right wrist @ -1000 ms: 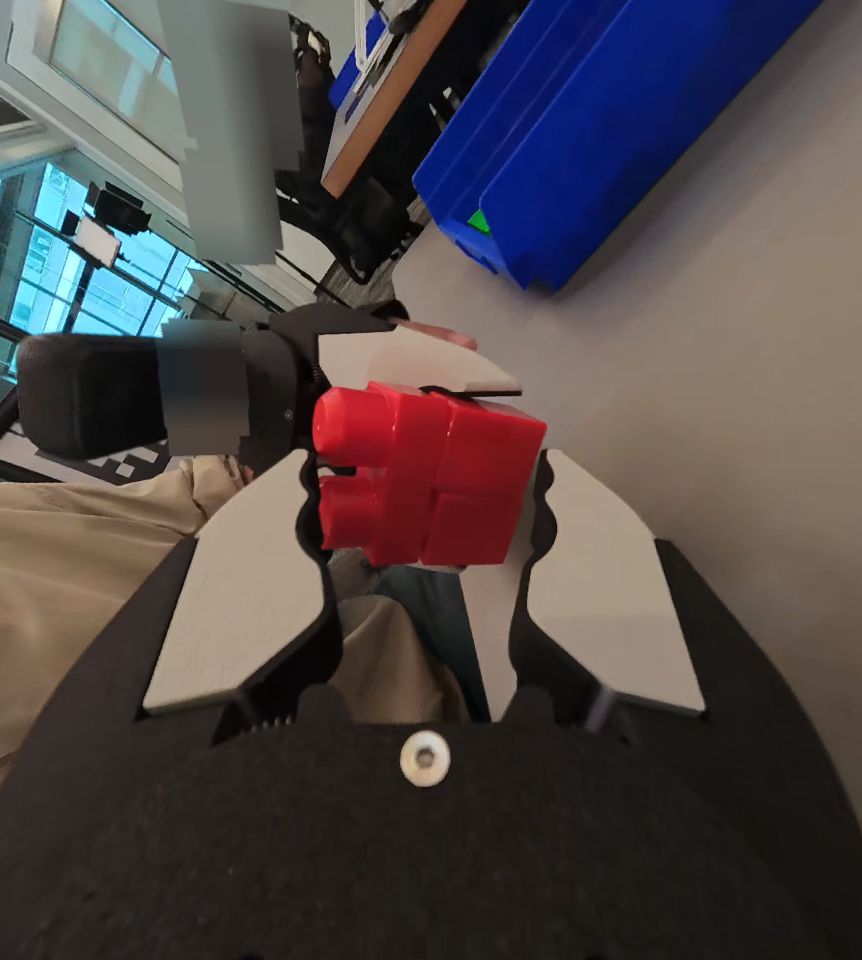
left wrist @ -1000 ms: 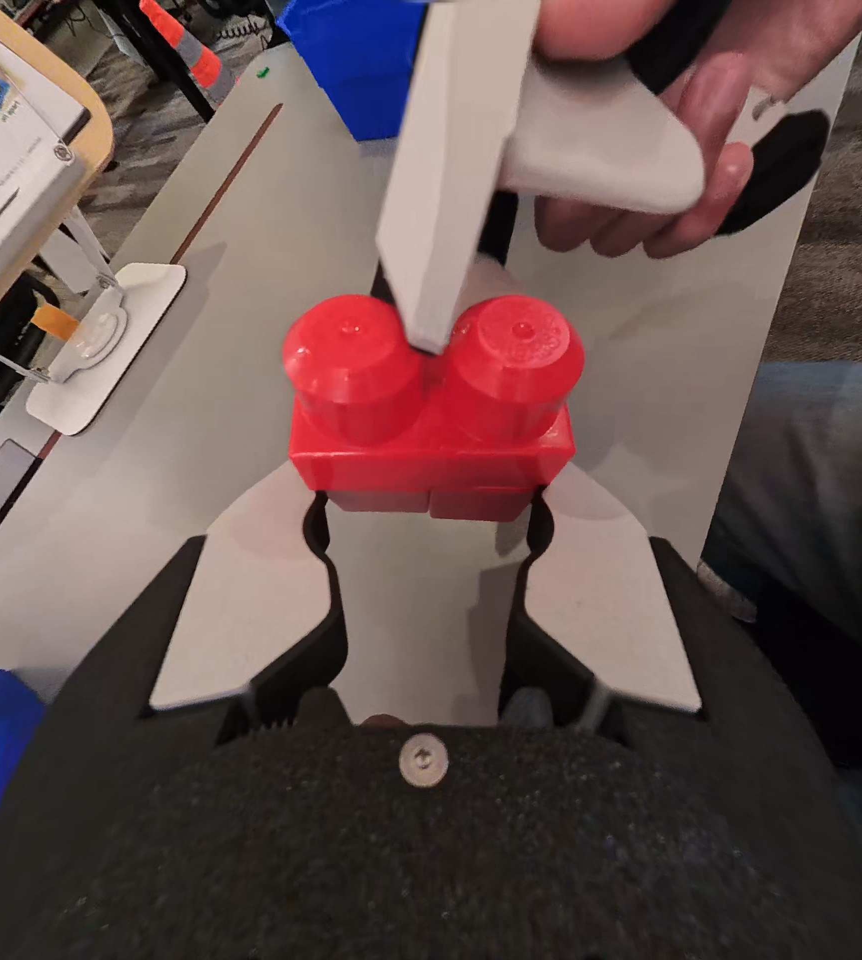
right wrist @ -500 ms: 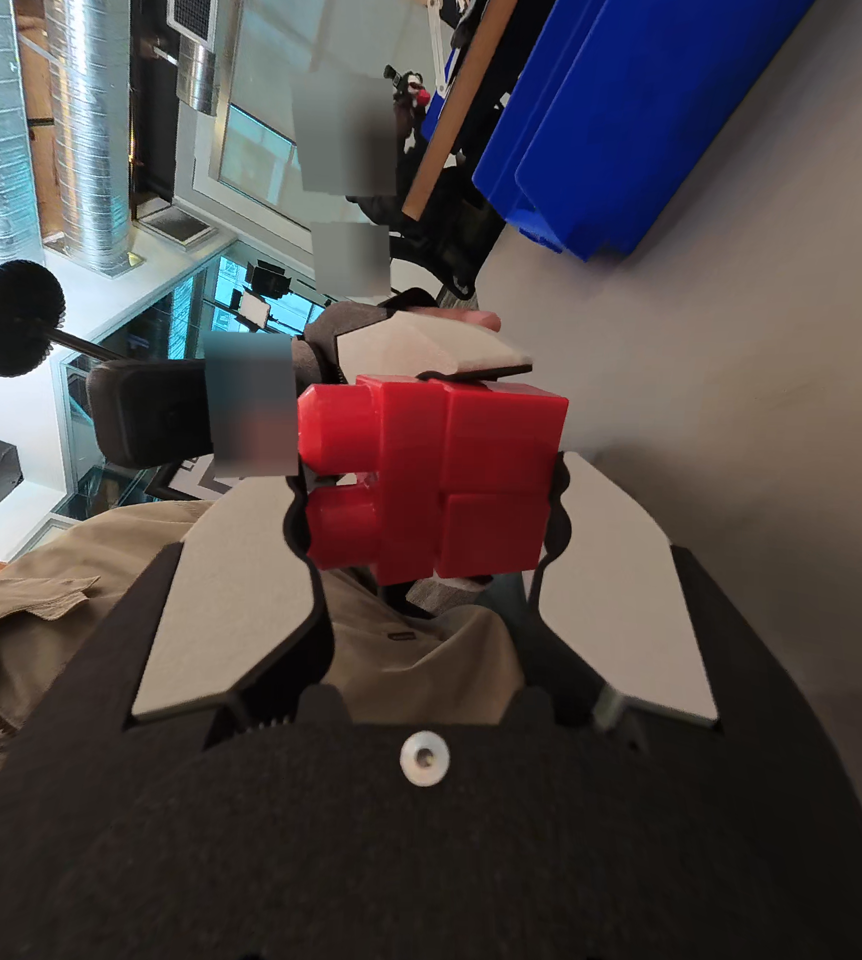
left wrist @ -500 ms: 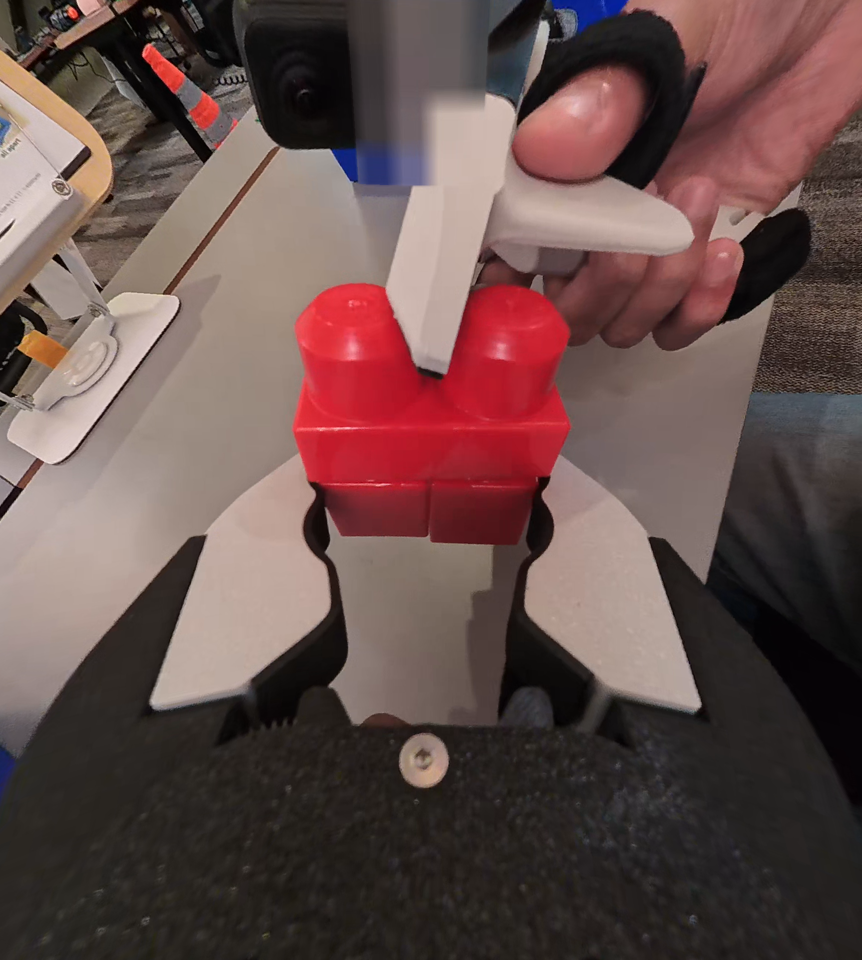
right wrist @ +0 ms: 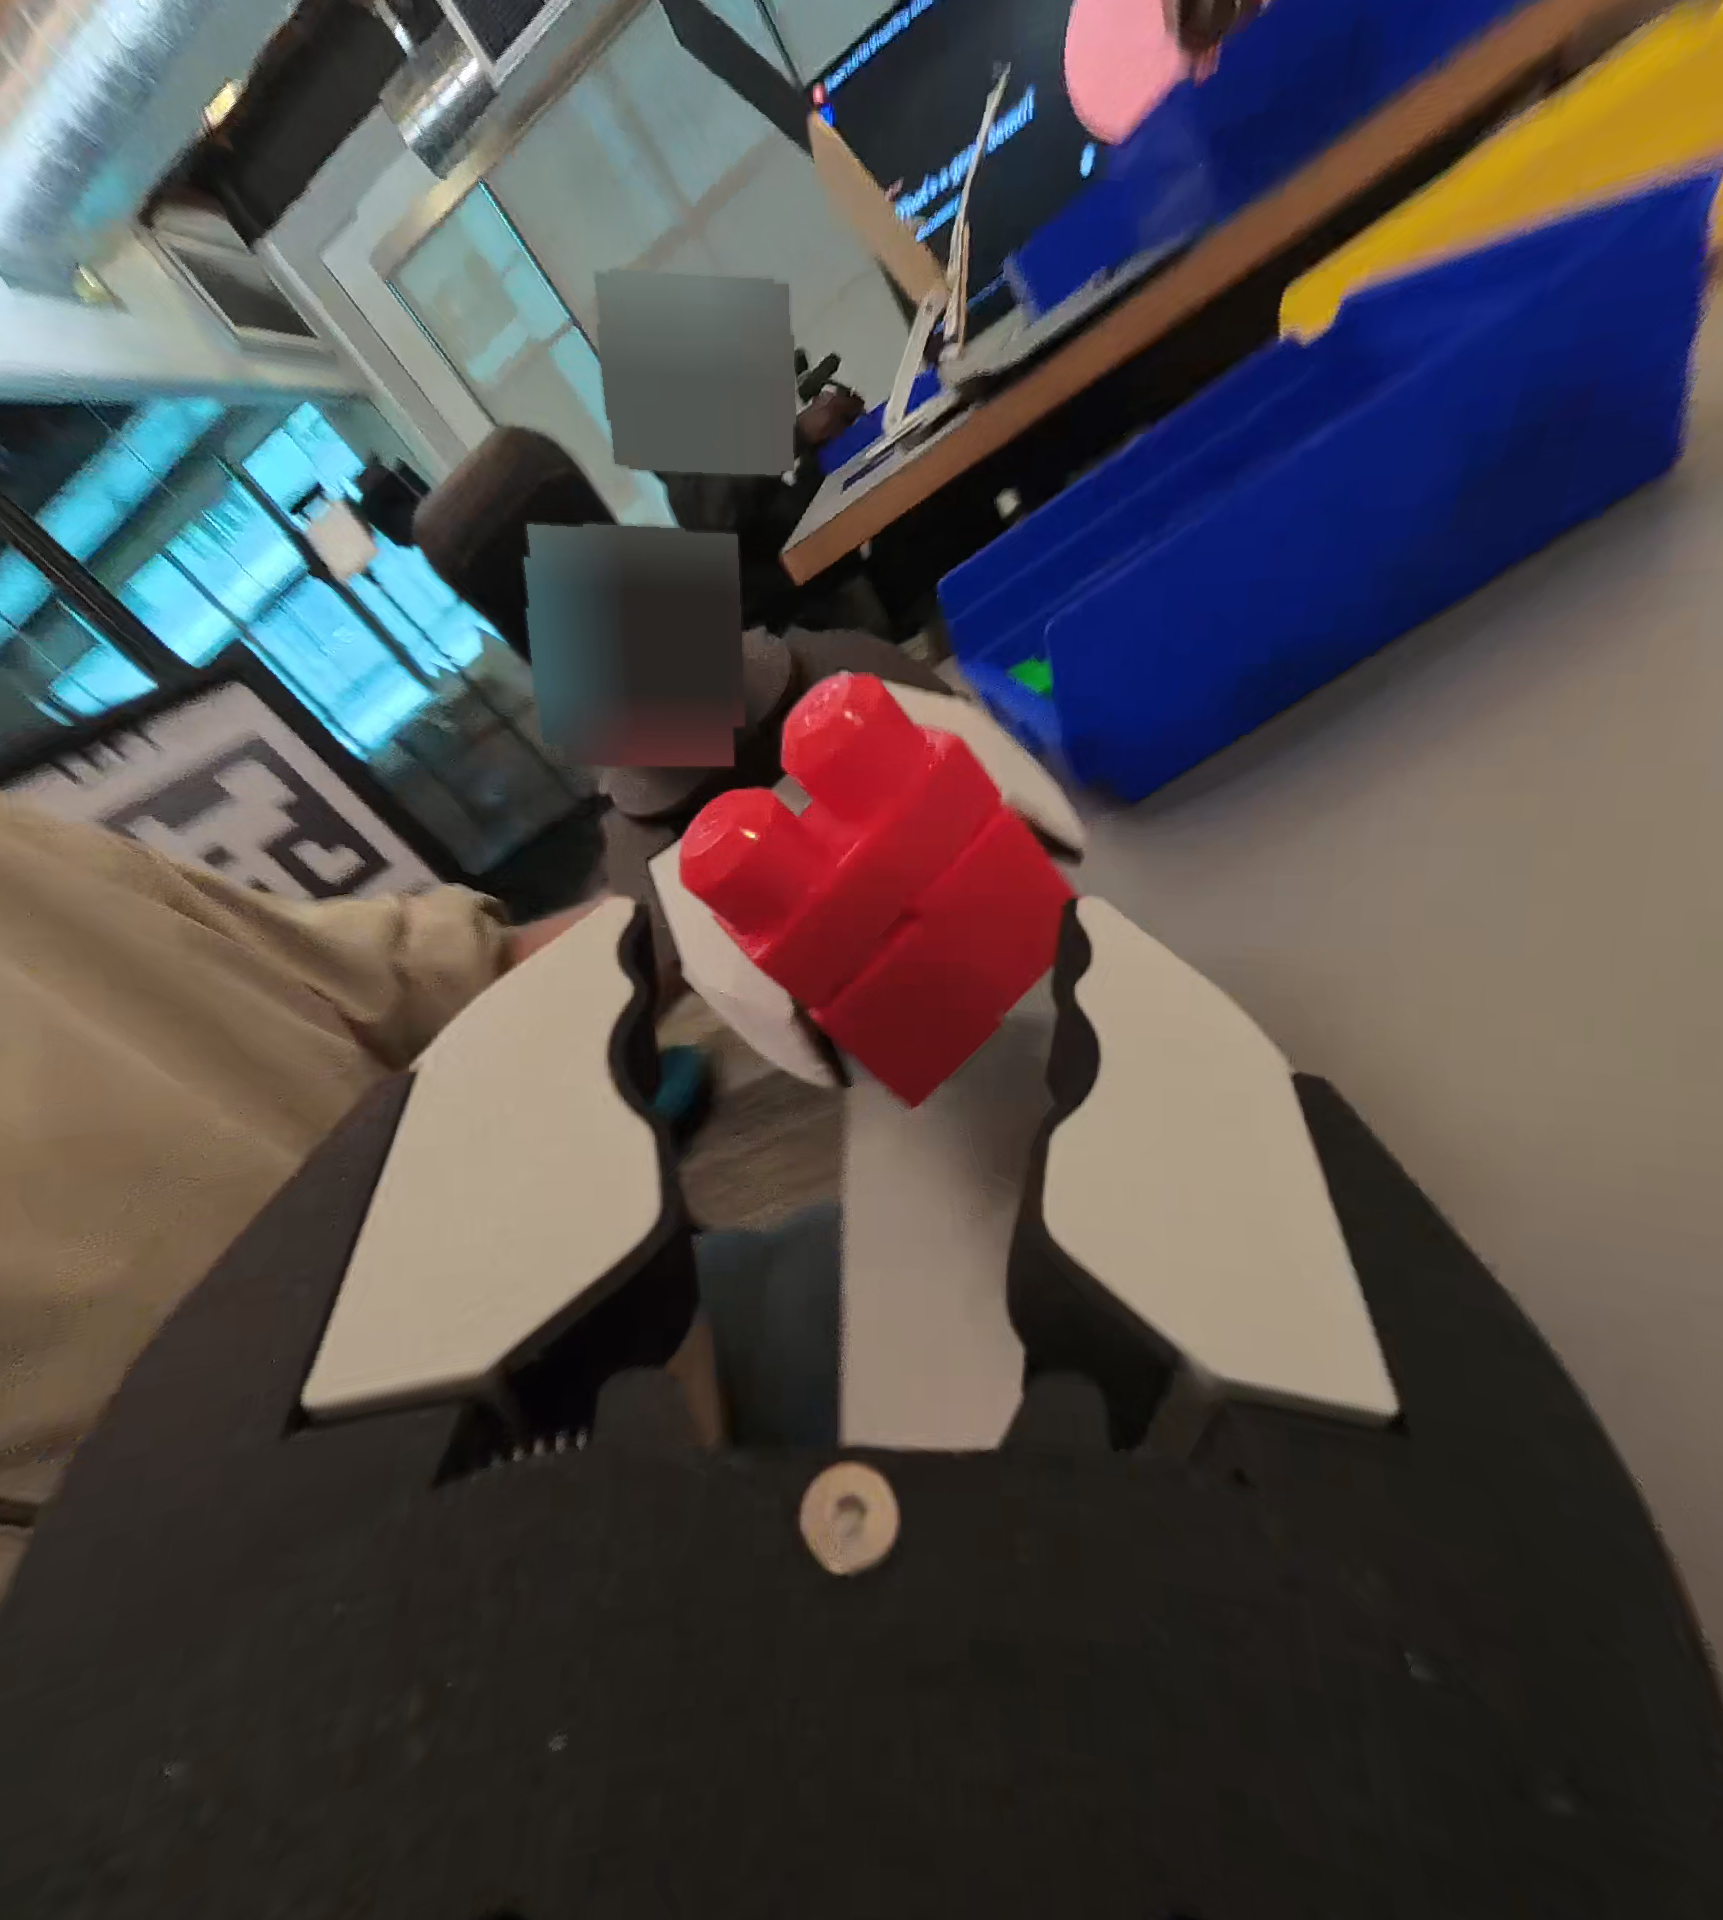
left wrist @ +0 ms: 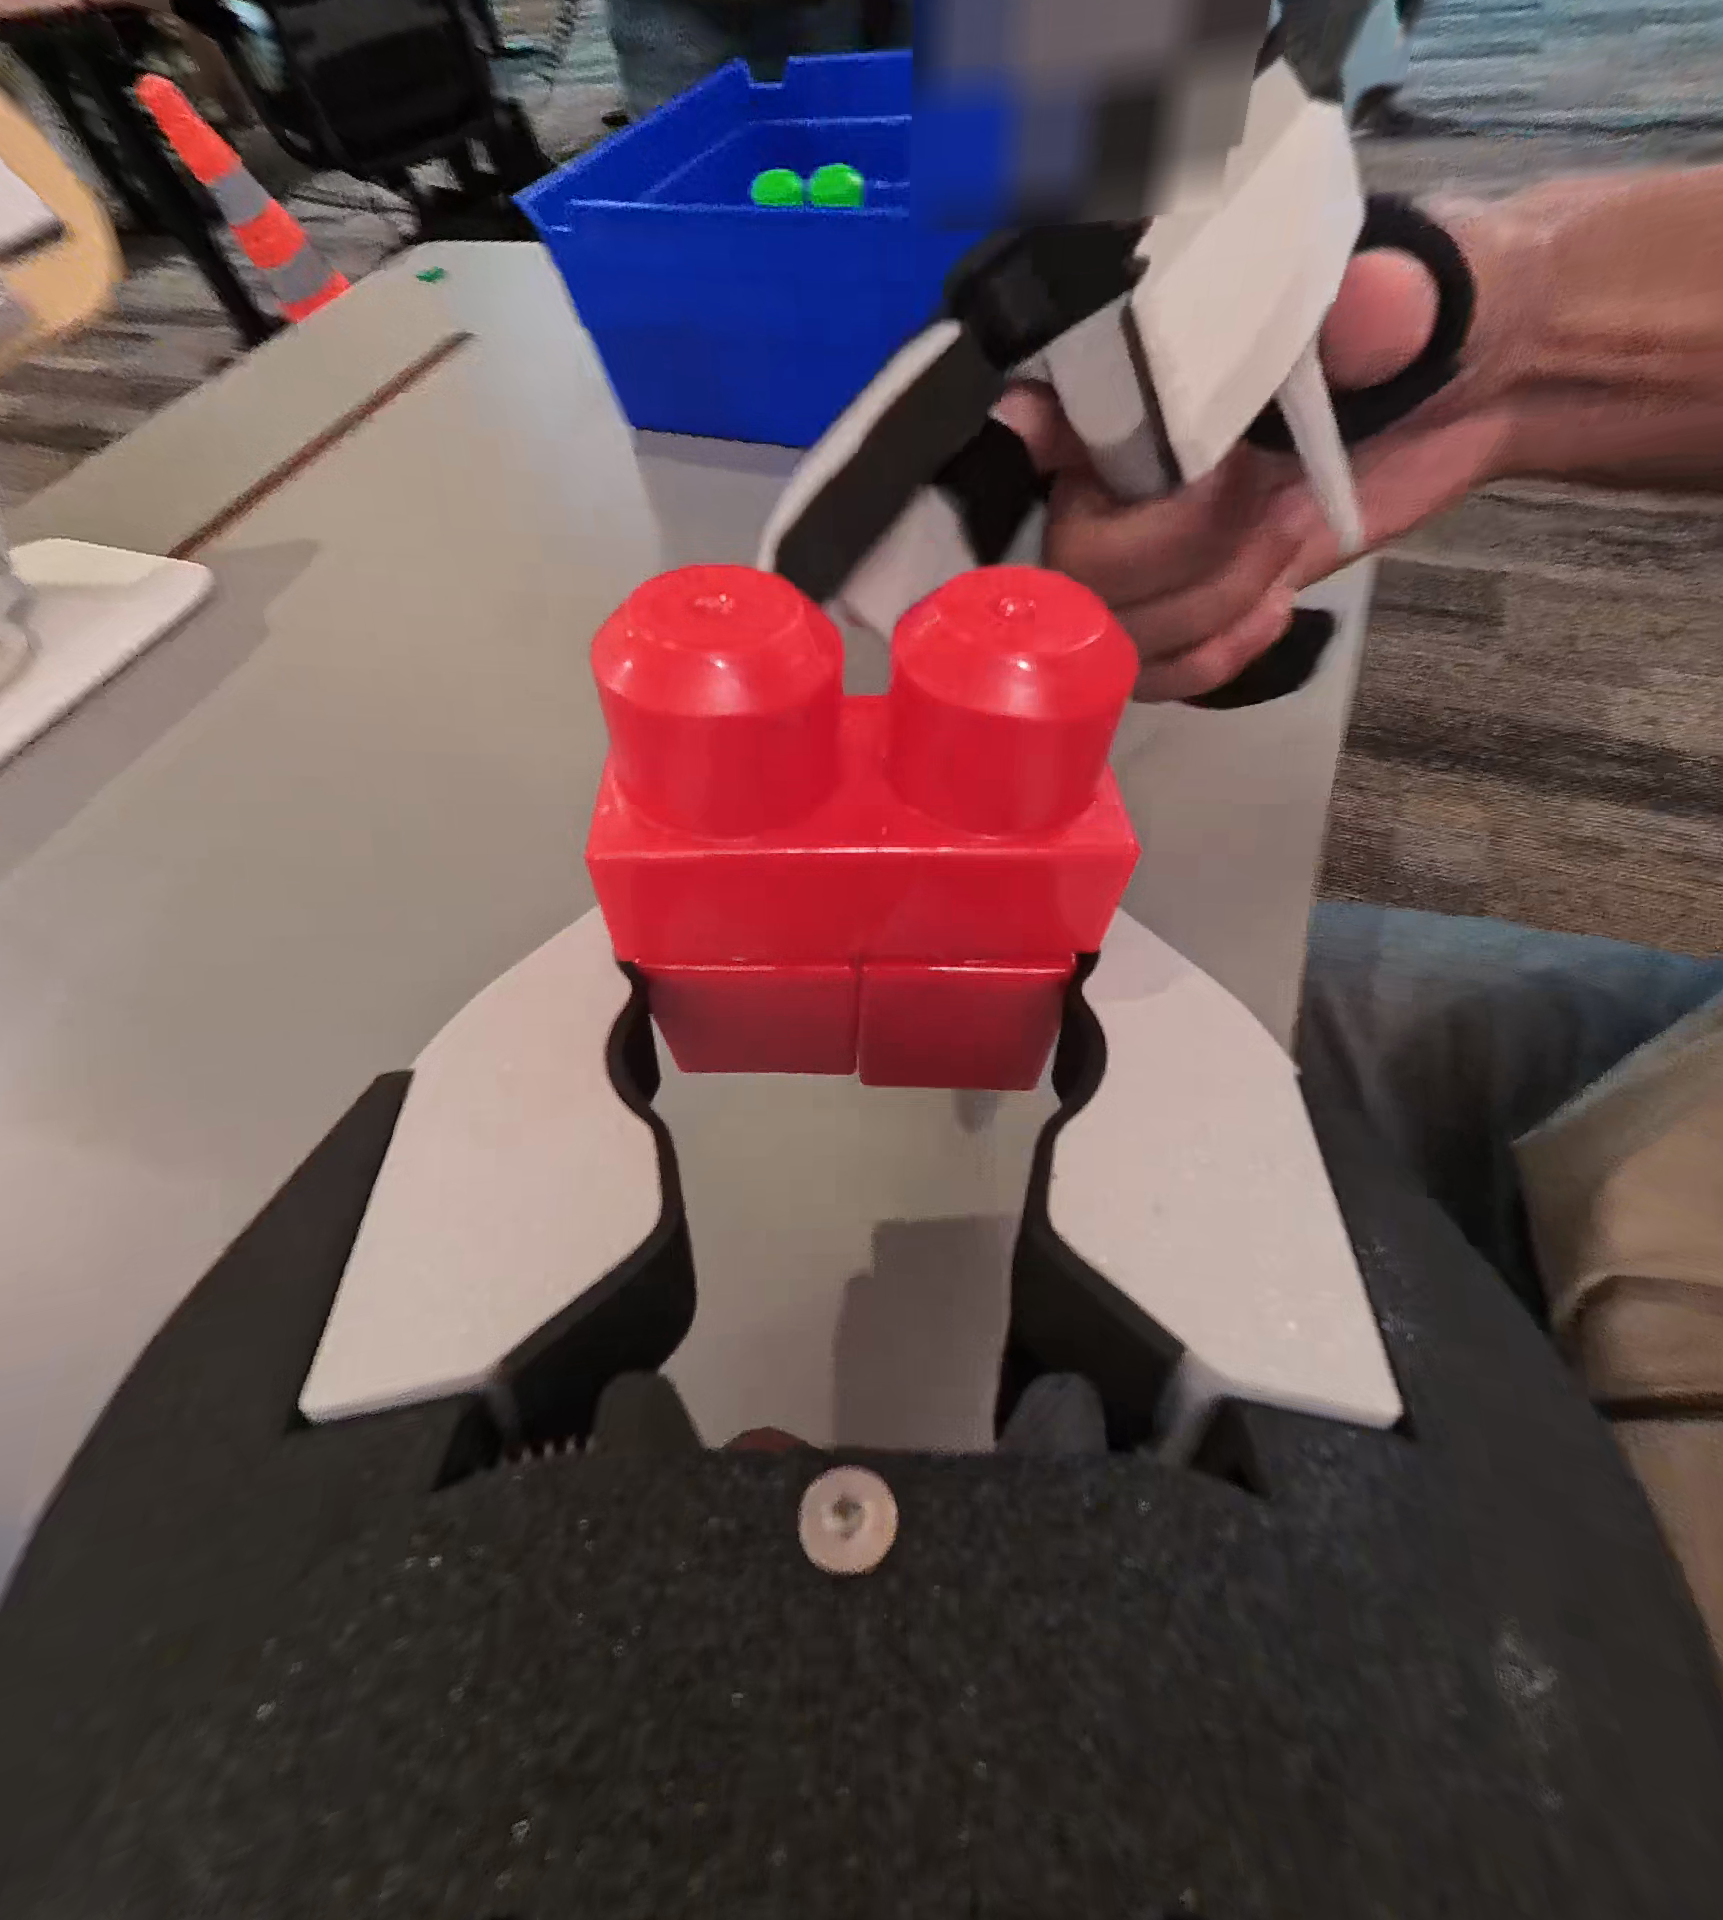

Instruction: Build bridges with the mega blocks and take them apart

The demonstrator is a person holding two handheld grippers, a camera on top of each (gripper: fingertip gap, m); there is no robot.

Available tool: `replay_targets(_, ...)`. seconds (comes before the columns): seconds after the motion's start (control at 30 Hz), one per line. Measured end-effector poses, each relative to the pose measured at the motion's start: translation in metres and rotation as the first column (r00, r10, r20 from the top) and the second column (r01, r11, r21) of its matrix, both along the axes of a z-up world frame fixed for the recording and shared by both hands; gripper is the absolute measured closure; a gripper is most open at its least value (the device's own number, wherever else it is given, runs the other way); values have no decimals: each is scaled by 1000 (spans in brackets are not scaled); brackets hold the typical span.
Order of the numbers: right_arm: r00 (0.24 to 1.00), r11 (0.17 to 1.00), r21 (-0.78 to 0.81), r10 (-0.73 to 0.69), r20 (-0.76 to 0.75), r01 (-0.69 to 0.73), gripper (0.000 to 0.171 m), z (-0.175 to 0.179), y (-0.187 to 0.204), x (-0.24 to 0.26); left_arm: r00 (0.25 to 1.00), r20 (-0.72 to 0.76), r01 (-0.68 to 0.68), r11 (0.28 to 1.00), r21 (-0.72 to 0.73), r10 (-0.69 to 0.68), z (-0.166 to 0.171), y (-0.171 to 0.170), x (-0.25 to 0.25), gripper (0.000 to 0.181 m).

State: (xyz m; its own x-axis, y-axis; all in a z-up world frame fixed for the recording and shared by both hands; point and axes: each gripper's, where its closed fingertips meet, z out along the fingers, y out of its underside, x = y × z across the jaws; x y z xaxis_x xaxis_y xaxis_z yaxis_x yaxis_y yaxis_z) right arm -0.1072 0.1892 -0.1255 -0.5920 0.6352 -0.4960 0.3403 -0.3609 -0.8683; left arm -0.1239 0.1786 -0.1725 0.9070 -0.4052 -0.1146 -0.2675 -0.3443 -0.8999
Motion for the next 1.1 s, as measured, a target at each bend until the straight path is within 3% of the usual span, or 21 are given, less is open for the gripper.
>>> replay_targets(0.17,989,949,312,-4,-148,51,85,-8,-17,3,986,116,124,991,-42,-118,5,-7,20,106)
replay_targets(0.33,977,910,412,55,-206,35,86,-14,-28,11,952,234,211,977,-26,-199,19,-14,36,107)
replay_targets(0.6,972,931,363,124,-197,-45,95,-17,-34,18,893,336,315,949,7,-299,33,-24,49,107)
replay_targets(0.8,971,947,309,151,-184,-88,92,-12,-40,23,869,363,351,936,28,-337,39,-28,56,107)
replay_targets(0.9,977,941,331,130,-172,-67,87,-16,-39,23,897,324,312,950,22,-301,37,-24,52,107)
replay_targets(1.1,974,915,402,68,-216,25,89,-19,-43,18,885,366,298,954,34,-290,38,-19,53,106)
